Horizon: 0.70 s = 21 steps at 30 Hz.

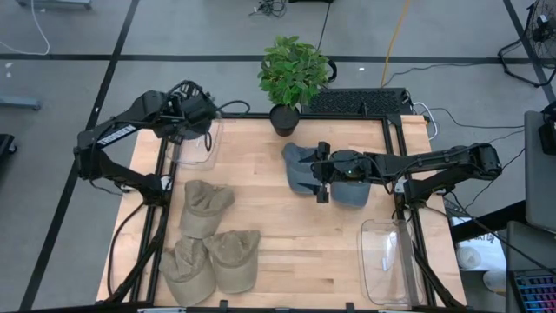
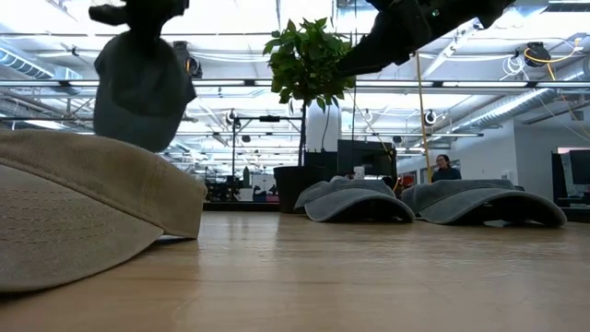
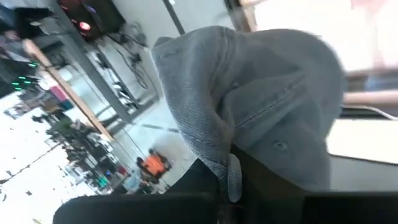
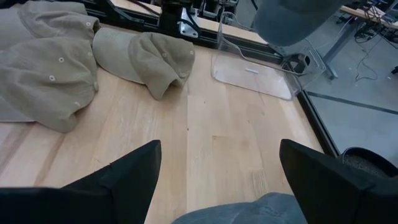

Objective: Pick & Place hat
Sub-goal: Put the top blue cap into the left transparent bin

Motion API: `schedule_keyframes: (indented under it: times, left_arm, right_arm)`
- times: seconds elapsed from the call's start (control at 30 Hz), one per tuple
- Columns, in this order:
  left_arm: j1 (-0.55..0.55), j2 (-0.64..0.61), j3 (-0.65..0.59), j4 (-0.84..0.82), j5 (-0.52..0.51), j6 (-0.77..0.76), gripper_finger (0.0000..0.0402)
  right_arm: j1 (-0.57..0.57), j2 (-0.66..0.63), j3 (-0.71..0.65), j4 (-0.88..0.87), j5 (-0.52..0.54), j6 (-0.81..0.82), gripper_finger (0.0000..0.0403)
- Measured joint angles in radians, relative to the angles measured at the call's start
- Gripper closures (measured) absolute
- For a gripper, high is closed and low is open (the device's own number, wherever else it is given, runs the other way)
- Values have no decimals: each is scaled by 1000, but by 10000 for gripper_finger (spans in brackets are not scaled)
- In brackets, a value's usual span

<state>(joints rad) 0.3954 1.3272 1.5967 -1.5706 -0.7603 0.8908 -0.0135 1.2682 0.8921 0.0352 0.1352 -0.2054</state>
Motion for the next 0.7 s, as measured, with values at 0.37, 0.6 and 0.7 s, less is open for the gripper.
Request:
schedule_keyframes:
  times: [0.37,0.6,0.7]
  left_arm:
    - [53,-62,-259,2,157,-158,387]
    - [46,-60,-392,12,236,-173,387]
    - [37,-60,-421,64,241,-178,387]
  right_arm:
    - [0,0,0,-1,2,2,90]
    - [0,0,0,-1,3,0,90]
    - [0,0,0,-1,3,0,90]
